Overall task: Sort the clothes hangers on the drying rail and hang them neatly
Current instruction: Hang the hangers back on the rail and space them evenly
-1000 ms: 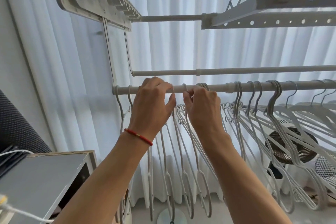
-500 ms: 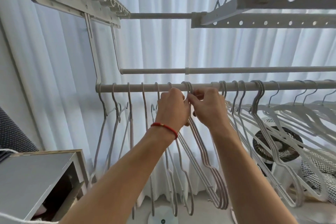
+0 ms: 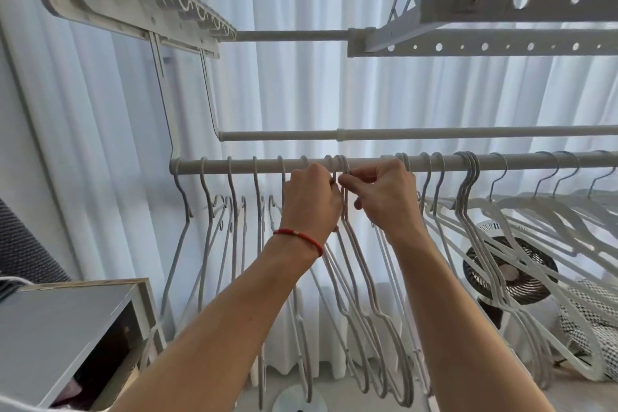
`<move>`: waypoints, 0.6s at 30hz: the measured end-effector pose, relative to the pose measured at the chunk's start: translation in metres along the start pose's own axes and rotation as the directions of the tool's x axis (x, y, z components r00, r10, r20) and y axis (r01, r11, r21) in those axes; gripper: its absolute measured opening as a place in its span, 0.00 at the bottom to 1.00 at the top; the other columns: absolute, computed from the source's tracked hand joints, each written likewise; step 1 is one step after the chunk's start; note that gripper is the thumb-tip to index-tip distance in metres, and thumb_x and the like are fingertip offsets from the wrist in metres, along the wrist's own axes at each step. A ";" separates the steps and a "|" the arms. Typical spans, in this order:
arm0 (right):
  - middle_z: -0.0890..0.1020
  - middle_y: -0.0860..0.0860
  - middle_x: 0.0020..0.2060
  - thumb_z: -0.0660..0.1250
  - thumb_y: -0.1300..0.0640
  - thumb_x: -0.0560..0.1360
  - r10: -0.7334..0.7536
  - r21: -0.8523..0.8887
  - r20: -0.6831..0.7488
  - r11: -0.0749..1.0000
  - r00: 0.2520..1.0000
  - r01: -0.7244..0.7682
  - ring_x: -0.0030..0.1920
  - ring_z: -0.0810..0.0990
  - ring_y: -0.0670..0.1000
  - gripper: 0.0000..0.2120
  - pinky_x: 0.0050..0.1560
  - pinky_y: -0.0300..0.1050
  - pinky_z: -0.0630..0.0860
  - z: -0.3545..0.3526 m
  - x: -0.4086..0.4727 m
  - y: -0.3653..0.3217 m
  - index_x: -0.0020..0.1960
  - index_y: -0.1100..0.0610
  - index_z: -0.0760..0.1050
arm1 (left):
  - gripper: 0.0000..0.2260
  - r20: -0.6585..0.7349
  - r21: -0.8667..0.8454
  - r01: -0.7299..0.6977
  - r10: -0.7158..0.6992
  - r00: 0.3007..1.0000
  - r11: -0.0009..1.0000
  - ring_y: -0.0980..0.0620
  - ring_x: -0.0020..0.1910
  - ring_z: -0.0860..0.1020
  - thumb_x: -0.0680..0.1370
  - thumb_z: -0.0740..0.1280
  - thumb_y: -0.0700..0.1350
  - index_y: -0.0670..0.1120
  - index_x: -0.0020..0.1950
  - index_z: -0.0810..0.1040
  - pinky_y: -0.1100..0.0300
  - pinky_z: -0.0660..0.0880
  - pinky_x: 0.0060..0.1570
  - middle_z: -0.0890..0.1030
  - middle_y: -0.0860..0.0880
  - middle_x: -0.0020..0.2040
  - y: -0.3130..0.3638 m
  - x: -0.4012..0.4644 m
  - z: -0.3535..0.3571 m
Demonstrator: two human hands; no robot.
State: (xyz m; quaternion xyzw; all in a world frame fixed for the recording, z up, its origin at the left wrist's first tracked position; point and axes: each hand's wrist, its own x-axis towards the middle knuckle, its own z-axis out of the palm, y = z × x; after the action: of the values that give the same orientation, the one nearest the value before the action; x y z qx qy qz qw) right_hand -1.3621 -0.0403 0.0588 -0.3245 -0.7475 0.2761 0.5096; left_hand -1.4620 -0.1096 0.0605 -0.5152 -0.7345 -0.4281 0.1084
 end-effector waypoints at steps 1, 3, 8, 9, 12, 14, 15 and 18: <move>0.86 0.47 0.30 0.77 0.53 0.74 0.003 -0.002 -0.005 1.000 1.000 -0.003 0.29 0.83 0.48 0.03 0.41 0.53 0.83 0.000 0.001 0.001 0.42 0.49 0.87 | 0.13 0.000 -0.004 -0.001 0.001 1.000 1.000 0.44 0.30 0.84 0.81 0.62 0.41 0.39 0.40 0.81 0.51 0.83 0.37 0.83 0.42 0.33 0.000 0.000 0.001; 0.85 0.47 0.30 0.78 0.53 0.73 0.006 -0.004 -0.023 1.000 1.000 -0.006 0.29 0.83 0.47 0.03 0.41 0.52 0.83 -0.001 0.001 0.003 0.42 0.50 0.88 | 0.12 -0.001 0.003 -0.009 0.009 1.000 1.000 0.43 0.32 0.84 0.81 0.63 0.41 0.39 0.41 0.81 0.51 0.83 0.38 0.83 0.42 0.34 0.000 0.000 0.000; 0.85 0.42 0.31 0.78 0.52 0.73 0.021 0.026 -0.007 0.999 1.000 -0.021 0.27 0.82 0.45 0.04 0.39 0.44 0.80 -0.004 0.004 0.010 0.40 0.46 0.87 | 0.12 0.009 0.020 -0.007 0.006 1.000 1.000 0.45 0.30 0.84 0.82 0.63 0.41 0.38 0.42 0.82 0.53 0.83 0.37 0.83 0.42 0.35 0.000 0.002 -0.001; 0.85 0.40 0.31 0.78 0.51 0.73 0.026 0.028 -0.002 0.999 1.000 -0.026 0.27 0.82 0.44 0.06 0.38 0.43 0.79 -0.005 0.004 0.012 0.38 0.43 0.86 | 0.12 0.013 0.022 -0.008 0.008 1.000 1.000 0.44 0.31 0.84 0.82 0.63 0.41 0.38 0.42 0.82 0.53 0.83 0.38 0.83 0.42 0.35 0.000 0.002 -0.001; 0.86 0.44 0.31 0.77 0.51 0.74 0.060 0.103 -0.005 0.993 0.998 -0.059 0.27 0.82 0.45 0.06 0.32 0.42 0.76 -0.008 0.002 0.015 0.39 0.43 0.85 | 0.12 0.022 0.032 -0.012 0.011 1.000 0.999 0.41 0.37 0.85 0.81 0.63 0.41 0.38 0.42 0.82 0.51 0.82 0.47 0.84 0.41 0.36 -0.002 0.004 -0.001; 0.86 0.48 0.32 0.77 0.54 0.74 0.098 0.194 -0.013 0.976 0.995 -0.094 0.29 0.84 0.50 0.02 0.27 0.42 0.77 -0.010 0.001 0.017 0.42 0.48 0.87 | 0.12 0.019 0.037 -0.013 0.012 1.000 0.999 0.41 0.37 0.85 0.81 0.63 0.41 0.38 0.42 0.82 0.51 0.82 0.49 0.84 0.40 0.35 -0.003 0.004 0.000; 0.86 0.49 0.32 0.77 0.55 0.74 0.107 0.208 -0.027 0.973 0.994 -0.099 0.30 0.85 0.52 0.02 0.27 0.43 0.78 -0.011 0.001 0.018 0.43 0.50 0.87 | 0.13 0.017 0.036 -0.014 0.013 1.000 0.999 0.41 0.37 0.85 0.81 0.64 0.41 0.38 0.41 0.82 0.51 0.82 0.49 0.84 0.41 0.34 -0.003 0.004 0.000; 0.85 0.51 0.28 0.77 0.58 0.75 0.093 0.146 -0.089 0.986 0.992 -0.079 0.27 0.84 0.51 0.03 0.26 0.42 0.80 -0.014 0.001 0.019 0.42 0.54 0.87 | 0.13 0.012 0.037 -0.020 0.019 1.000 0.999 0.43 0.35 0.85 0.81 0.64 0.41 0.39 0.40 0.82 0.52 0.82 0.48 0.84 0.42 0.33 -0.003 0.004 0.001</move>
State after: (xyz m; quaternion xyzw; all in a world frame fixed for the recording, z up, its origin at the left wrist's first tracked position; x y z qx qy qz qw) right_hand -1.3455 -0.0258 0.0497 -0.3322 -0.6859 0.3347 0.5543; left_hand -1.4662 -0.1063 0.0610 -0.5227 -0.7379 -0.4104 0.1176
